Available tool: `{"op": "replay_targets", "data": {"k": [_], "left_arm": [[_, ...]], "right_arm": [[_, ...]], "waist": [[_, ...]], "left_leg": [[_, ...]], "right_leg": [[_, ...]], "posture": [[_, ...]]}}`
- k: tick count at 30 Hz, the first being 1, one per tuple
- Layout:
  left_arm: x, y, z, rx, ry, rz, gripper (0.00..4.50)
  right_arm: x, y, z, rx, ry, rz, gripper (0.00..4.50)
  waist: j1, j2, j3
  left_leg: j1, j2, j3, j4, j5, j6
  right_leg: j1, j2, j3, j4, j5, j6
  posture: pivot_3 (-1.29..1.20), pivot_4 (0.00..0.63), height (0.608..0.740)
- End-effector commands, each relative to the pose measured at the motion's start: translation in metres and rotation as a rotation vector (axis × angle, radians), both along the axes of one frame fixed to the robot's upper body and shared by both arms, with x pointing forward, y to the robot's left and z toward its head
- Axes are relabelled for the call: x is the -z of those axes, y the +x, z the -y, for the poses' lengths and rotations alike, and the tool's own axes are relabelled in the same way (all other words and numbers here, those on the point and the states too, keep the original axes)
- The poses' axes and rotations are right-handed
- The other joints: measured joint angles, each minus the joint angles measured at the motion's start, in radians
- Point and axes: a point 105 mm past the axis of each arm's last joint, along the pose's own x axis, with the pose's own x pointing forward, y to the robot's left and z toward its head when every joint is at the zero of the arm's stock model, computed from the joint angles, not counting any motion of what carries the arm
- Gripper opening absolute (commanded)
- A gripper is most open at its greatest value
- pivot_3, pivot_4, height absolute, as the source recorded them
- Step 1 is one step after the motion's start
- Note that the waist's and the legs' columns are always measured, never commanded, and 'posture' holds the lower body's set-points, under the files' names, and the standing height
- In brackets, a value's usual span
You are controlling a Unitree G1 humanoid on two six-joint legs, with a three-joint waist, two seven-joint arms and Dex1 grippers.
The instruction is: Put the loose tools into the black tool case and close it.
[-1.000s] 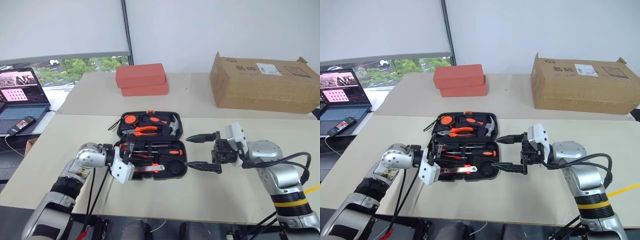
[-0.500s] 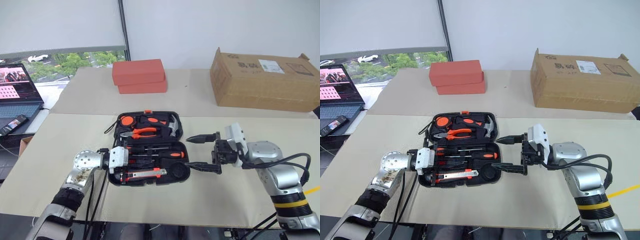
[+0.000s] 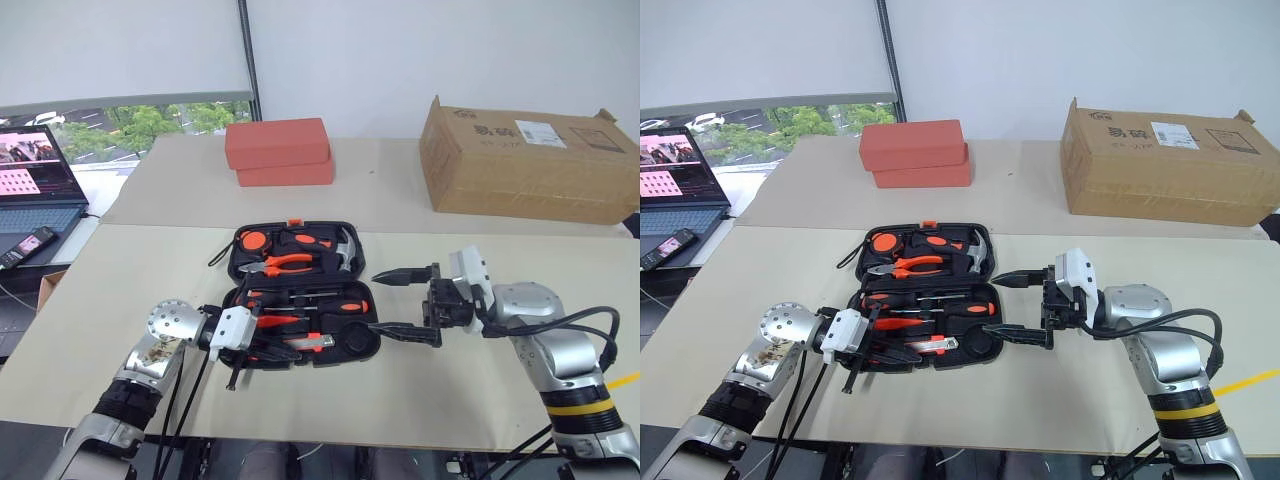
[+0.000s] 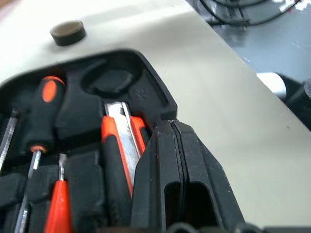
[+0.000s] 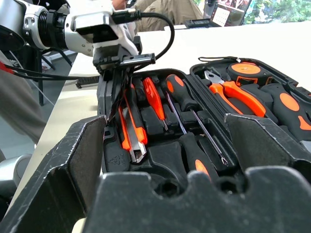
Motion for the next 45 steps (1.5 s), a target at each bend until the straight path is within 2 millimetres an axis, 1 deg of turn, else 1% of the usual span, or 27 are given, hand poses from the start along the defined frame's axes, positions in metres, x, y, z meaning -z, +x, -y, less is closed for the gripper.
{"op": "replay_targets", "data": {"k": [1, 4, 7, 9, 13, 17, 21, 29, 31, 34, 36, 40, 43, 45], "left_arm": [[-0.005, 0.005, 0.001, -0.025, -0.035, 0.001, 0.04], [-0.013, 0.007, 0.005, -0.03, -0.091, -0.005, 0.04], [-0.014, 0.009, 0.004, -0.044, -0.097, -0.001, 0.04], [-0.017, 0.014, 0.003, -0.083, -0.117, -0.013, 0.04], [-0.014, 0.02, 0.0, -0.112, -0.088, 0.001, 0.04], [-0.011, 0.021, -0.002, -0.115, -0.068, -0.009, 0.04], [0.002, 0.014, -0.006, -0.078, 0.021, -0.019, 0.04], [0.025, 0.011, -0.012, -0.084, 0.164, -0.009, 0.04], [0.026, 0.014, -0.011, -0.107, 0.17, -0.01, 0.04], [0.025, 0.016, -0.007, -0.137, 0.166, -0.062, 0.04], [0.028, 0.01, -0.009, -0.11, 0.206, -0.099, 0.04], [0.038, -0.003, -0.02, -0.056, 0.302, -0.144, 0.04], [0.036, -0.002, -0.019, -0.072, 0.278, -0.129, 0.04], [0.031, 0.0, -0.016, -0.077, 0.243, -0.123, 0.04]], "right_arm": [[-0.01, -0.004, -0.002, -0.013, 0.009, 0.053, 4.5], [-0.009, -0.003, -0.002, -0.012, 0.01, 0.053, 4.5], [-0.008, -0.003, -0.001, -0.013, 0.01, 0.052, 4.5], [-0.008, -0.002, -0.001, -0.014, 0.009, 0.052, 4.5], [-0.006, -0.001, -0.002, -0.016, 0.009, 0.051, 4.5], [-0.005, -0.001, -0.002, -0.02, 0.01, 0.052, 4.5], [-0.003, -0.001, -0.001, -0.019, 0.009, 0.055, 4.5], [0.0, -0.002, 0.001, -0.011, 0.007, 0.051, 4.5], [0.0, -0.003, 0.001, -0.01, 0.008, 0.049, 4.5], [0.0, -0.003, 0.001, -0.008, 0.008, 0.048, 4.5], [0.0, -0.003, 0.001, -0.006, 0.009, 0.048, 4.5], [0.001, -0.002, 0.002, -0.001, 0.006, 0.046, 4.5], [0.0, 0.0, 0.005, 0.019, -0.001, 0.048, 4.5], [0.0, 0.001, 0.008, 0.04, -0.005, 0.035, 4.5]], "waist": [[0.0, 0.0, 0.0], [0.002, 0.0, 0.0], [0.001, 0.0, 0.0], [0.001, 0.0, 0.0], [0.0, 0.0, 0.0], [0.0, 0.0, 0.0], [-0.001, 0.0, 0.0], [-0.001, 0.0, 0.0], [-0.001, 0.0, 0.0], [0.0, 0.001, -0.001], [0.0, 0.001, -0.001], [-0.005, 0.0, -0.001], [-0.009, 0.0, -0.001], [-0.009, 0.0, -0.001]], "left_leg": [[0.0, 0.0, 0.0, 0.0, 0.0, 0.0], [0.0, 0.0, 0.0, 0.0, 0.0, 0.0], [0.0, 0.0, 0.0, 0.0, 0.0, 0.0], [0.0, 0.0, 0.0, 0.0, 0.0, 0.001], [0.0, 0.0, 0.0, 0.0, 0.0, 0.001], [0.0, 0.0, 0.0, 0.0, 0.0, 0.001], [0.0, 0.0, 0.0, 0.0, 0.0, 0.001], [0.001, 0.0, 0.0, 0.0, 0.0, 0.001], [0.002, 0.0, 0.001, 0.0, -0.001, 0.001], [0.004, 0.0, 0.001, 0.0, 0.0, 0.001], [0.005, 0.0, 0.001, 0.0, 0.0, 0.0], [0.005, 0.0, 0.001, 0.0, 0.0, 0.001], [0.005, 0.001, 0.001, -0.001, -0.001, 0.0], [0.005, 0.001, 0.001, -0.001, 0.0, 0.0]], "right_leg": [[0.0, 0.0, 0.0, 0.0, 0.0, 0.0], [0.0, 0.0, 0.0, 0.0, 0.0, 0.0], [0.0, 0.0, 0.0, 0.0, 0.0, 0.0], [0.0, 0.0, 0.0, 0.0, 0.0, 0.0], [0.0, 0.0, 0.0, 0.0, 0.0, 0.0], [0.0, 0.0, 0.0, 0.0, 0.0, 0.0], [0.0, 0.0, 0.0, 0.0, 0.0, 0.0], [0.001, 0.0, 0.0, 0.0, 0.0, 0.0], [0.001, 0.0, 0.0, 0.0, 0.0, 0.0], [0.003, 0.0, 0.001, 0.001, 0.0, 0.0], [0.003, -0.001, 0.001, 0.001, -0.001, 0.002], [0.003, -0.001, 0.002, 0.001, -0.002, 0.003], [0.003, 0.0, 0.003, 0.002, -0.001, 0.001], [0.003, 0.0, 0.003, 0.002, -0.001, 0.001]], "posture": [[0.0, 0.15, 0.711], [0.0, 0.15, 0.711], [0.0, 0.15, 0.711], [0.0, 0.15, 0.711], [0.0, 0.15, 0.711], [0.0, 0.15, 0.711], [0.0, 0.15, 0.711], [0.0, 0.15, 0.711], [0.0, 0.15, 0.711], [0.0, 0.15, 0.711], [0.0, 0.15, 0.711], [0.0, 0.15, 0.711], [0.0, 0.15, 0.711], [0.0, 0.15, 0.711]]}}
